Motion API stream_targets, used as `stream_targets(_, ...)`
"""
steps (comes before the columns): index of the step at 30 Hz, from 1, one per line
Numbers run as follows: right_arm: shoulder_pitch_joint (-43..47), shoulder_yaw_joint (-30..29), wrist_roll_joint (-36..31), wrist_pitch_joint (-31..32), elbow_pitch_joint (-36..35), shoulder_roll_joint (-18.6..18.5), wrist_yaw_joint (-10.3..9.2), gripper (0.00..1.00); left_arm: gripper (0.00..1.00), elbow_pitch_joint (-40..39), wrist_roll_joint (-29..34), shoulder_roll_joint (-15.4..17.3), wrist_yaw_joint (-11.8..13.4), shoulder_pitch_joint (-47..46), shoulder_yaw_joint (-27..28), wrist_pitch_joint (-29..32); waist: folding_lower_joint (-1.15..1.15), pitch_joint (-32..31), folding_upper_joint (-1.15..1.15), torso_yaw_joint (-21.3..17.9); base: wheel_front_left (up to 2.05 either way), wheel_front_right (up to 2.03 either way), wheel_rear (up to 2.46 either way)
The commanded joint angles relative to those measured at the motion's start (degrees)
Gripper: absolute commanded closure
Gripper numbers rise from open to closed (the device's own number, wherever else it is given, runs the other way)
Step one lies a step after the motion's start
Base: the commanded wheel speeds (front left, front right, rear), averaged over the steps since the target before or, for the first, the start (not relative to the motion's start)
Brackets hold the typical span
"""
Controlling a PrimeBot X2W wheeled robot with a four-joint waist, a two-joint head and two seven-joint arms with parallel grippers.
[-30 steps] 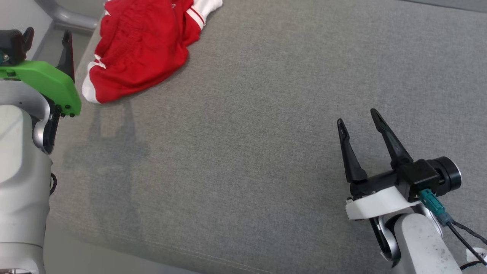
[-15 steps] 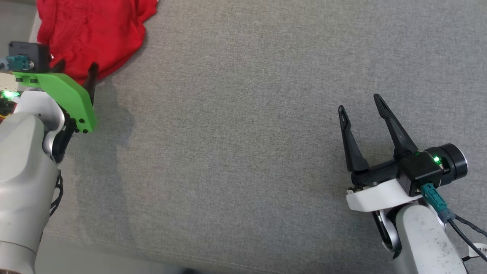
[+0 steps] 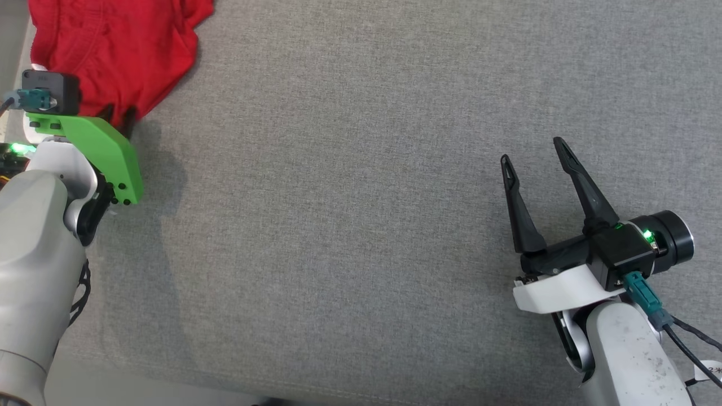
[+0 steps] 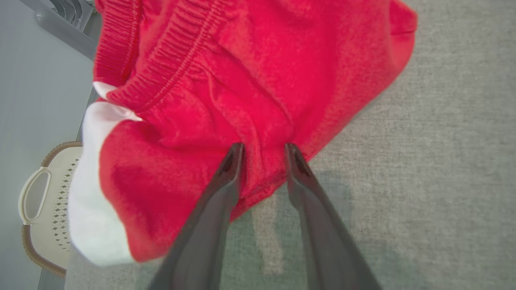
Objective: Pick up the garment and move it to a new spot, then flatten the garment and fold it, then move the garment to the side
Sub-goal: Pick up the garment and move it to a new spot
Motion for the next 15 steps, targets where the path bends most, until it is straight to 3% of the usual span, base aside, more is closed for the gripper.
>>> stream_targets(1, -0.8, -0.1, -0.3, -0.2, 0.0, -0.2, 0.02, 0.0, 1.0, 0.8, -0.6, 0.7, 0.0, -1.0, -0.4, -0.8, 0.0, -0.1, 0.0, -0.1, 0.0, 0.0, 0.0)
stream_targets(15, -0.4, 0.1, 3.1, -0.2, 1.3, -0.2, 0.02, 0.0, 1.0, 1.8, -1.3, 3.7, 0.0, -5.6, -4.0, -8.6, 0.0, -6.3, 0.0, -0.1, 0.0, 0.0, 0.0)
